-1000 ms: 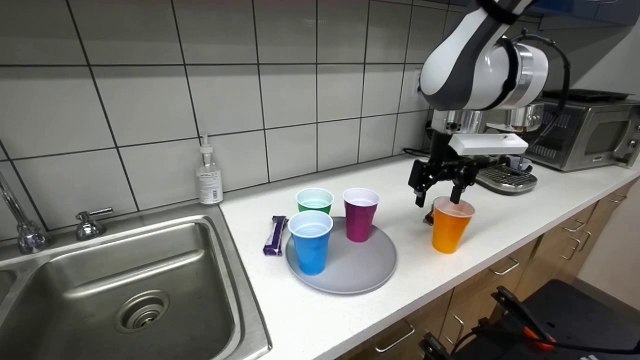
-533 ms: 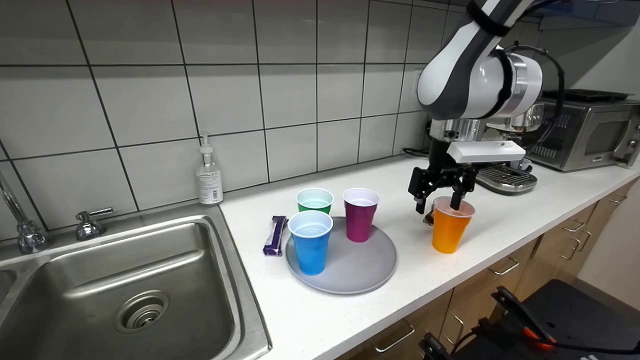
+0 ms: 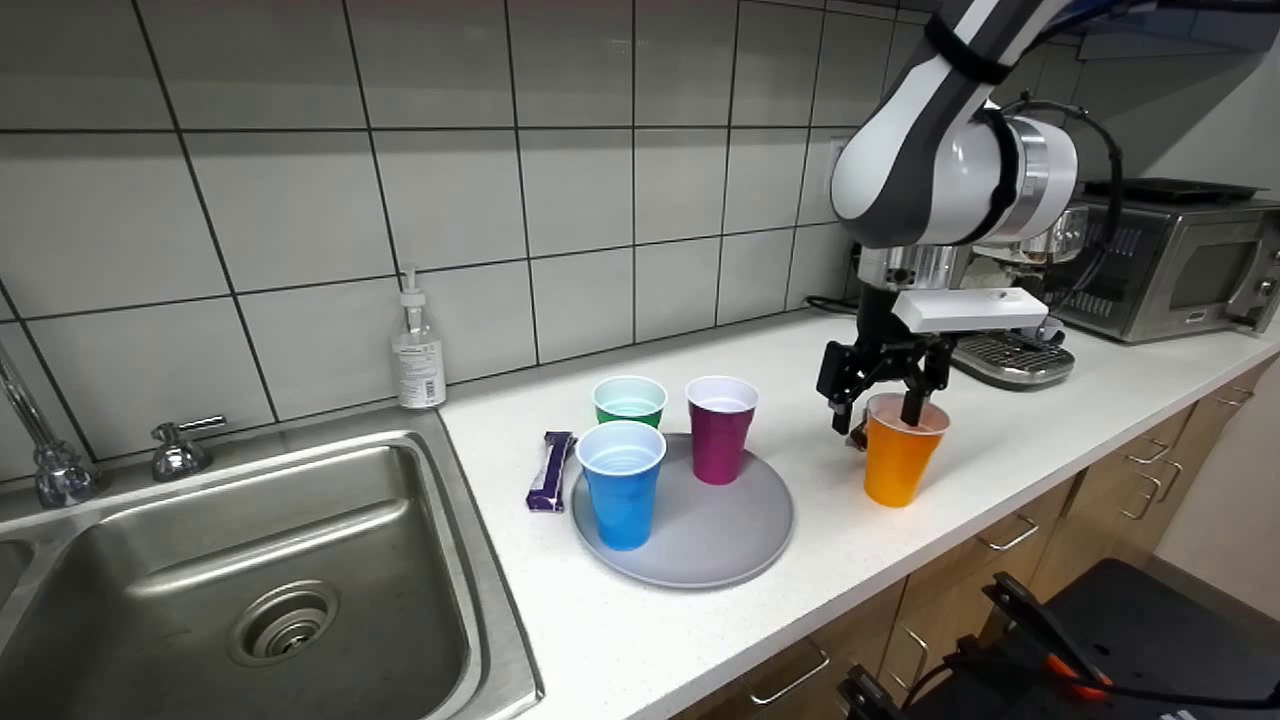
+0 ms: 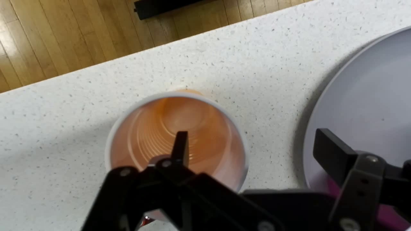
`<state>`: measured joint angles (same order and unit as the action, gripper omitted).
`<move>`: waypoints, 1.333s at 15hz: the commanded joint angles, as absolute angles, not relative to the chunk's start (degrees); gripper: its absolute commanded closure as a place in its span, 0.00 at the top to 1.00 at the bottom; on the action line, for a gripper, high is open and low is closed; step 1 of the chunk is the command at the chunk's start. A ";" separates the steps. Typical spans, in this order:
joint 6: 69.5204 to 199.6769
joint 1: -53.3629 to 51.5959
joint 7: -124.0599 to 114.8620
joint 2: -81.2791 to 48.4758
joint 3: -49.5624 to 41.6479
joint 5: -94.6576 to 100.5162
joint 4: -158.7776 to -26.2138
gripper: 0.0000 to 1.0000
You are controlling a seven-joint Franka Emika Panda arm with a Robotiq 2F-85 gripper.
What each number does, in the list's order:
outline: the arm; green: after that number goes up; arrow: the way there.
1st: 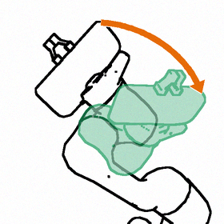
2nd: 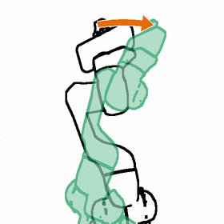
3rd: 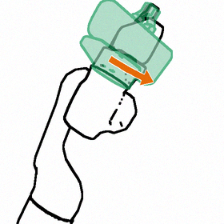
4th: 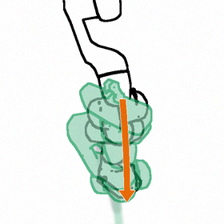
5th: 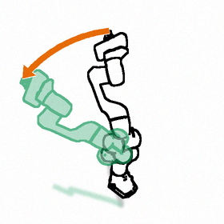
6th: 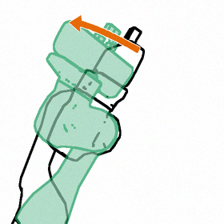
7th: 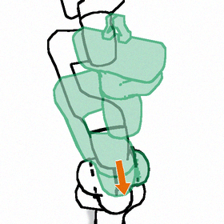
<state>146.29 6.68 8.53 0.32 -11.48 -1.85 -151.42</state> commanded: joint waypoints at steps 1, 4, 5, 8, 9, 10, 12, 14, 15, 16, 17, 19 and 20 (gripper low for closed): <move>146.76 7.94 9.42 -0.40 -10.96 -1.58 -150.38 0.72; 146.88 7.99 9.42 -0.46 -10.97 -1.53 -150.29 0.49; 146.89 8.00 9.40 -0.46 -10.98 -1.53 -150.27 0.40; 146.98 8.05 9.36 -0.47 -10.99 -1.53 -150.32 0.18; 146.98 8.08 9.33 -0.48 -11.00 -1.51 -150.34 0.10; 147.01 8.12 9.31 -0.51 -11.01 -1.48 -150.35 0.03; 146.94 8.20 9.30 -0.56 -11.03 -1.41 -150.34 0.00; 146.96 8.38 9.29 -0.55 -11.08 -1.38 -150.11 0.01; 146.90 8.48 9.28 -0.57 -11.08 -1.45 -150.03 0.01; 146.83 8.57 9.24 -0.58 -11.09 -1.47 -149.95 0.01; 146.56 8.64 9.10 -0.41 -11.11 -1.28 -149.90 0.01; 146.39 8.67 8.84 0.24 -11.09 -0.56 -150.08 0.01; 146.27 8.65 8.61 0.78 -11.06 0.00 -150.20 0.01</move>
<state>146.49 7.64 8.53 -0.03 -11.50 -1.77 -150.33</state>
